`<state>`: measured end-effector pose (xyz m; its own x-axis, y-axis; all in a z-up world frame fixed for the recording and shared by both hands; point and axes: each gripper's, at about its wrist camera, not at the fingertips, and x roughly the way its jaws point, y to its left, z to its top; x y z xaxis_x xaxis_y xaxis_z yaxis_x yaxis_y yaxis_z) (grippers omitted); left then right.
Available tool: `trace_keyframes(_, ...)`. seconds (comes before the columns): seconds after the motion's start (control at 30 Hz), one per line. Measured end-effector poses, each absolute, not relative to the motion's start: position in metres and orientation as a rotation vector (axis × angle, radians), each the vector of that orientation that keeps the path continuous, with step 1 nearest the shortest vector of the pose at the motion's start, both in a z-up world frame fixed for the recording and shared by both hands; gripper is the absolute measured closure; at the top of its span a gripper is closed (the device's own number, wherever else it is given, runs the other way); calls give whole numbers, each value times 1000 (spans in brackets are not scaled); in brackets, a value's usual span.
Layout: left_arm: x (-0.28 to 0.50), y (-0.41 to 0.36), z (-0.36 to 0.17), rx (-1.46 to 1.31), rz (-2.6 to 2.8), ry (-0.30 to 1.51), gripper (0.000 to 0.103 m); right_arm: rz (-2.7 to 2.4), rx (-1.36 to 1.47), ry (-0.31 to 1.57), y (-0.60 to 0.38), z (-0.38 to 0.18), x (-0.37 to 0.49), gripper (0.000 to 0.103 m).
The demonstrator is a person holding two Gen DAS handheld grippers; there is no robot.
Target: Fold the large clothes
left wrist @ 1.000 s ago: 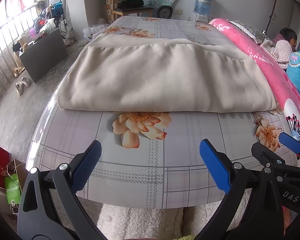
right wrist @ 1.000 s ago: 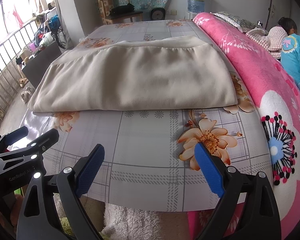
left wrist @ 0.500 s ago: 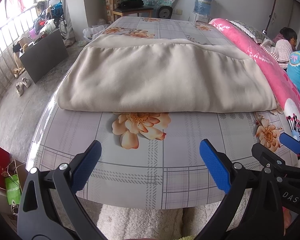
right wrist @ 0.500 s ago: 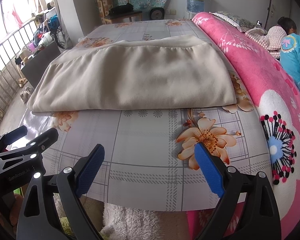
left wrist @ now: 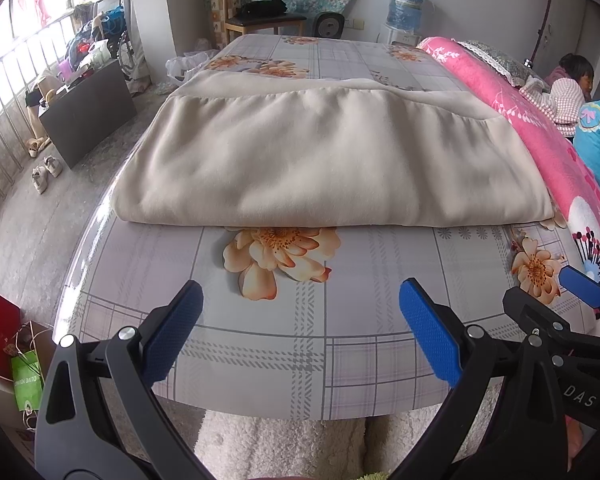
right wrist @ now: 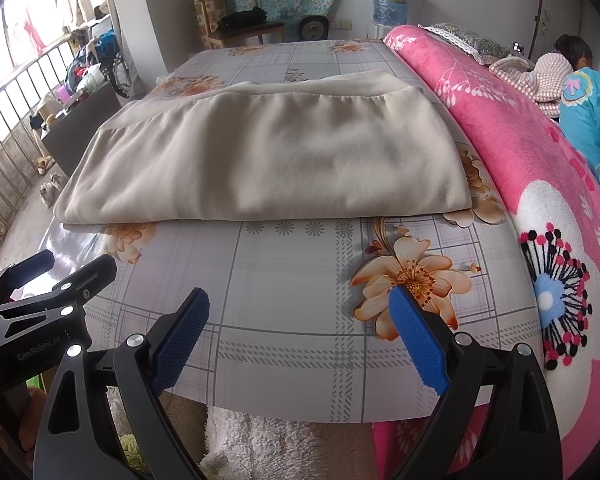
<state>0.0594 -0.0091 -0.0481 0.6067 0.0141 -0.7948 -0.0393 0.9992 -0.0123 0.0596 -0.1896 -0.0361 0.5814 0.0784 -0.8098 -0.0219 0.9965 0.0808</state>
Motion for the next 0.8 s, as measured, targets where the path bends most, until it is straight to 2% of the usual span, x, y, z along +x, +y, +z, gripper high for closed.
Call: trace_keyframes(0.8, 65, -9, -53, -26, 27, 935, 8, 55, 68, 958, -189, -39, 63, 14)
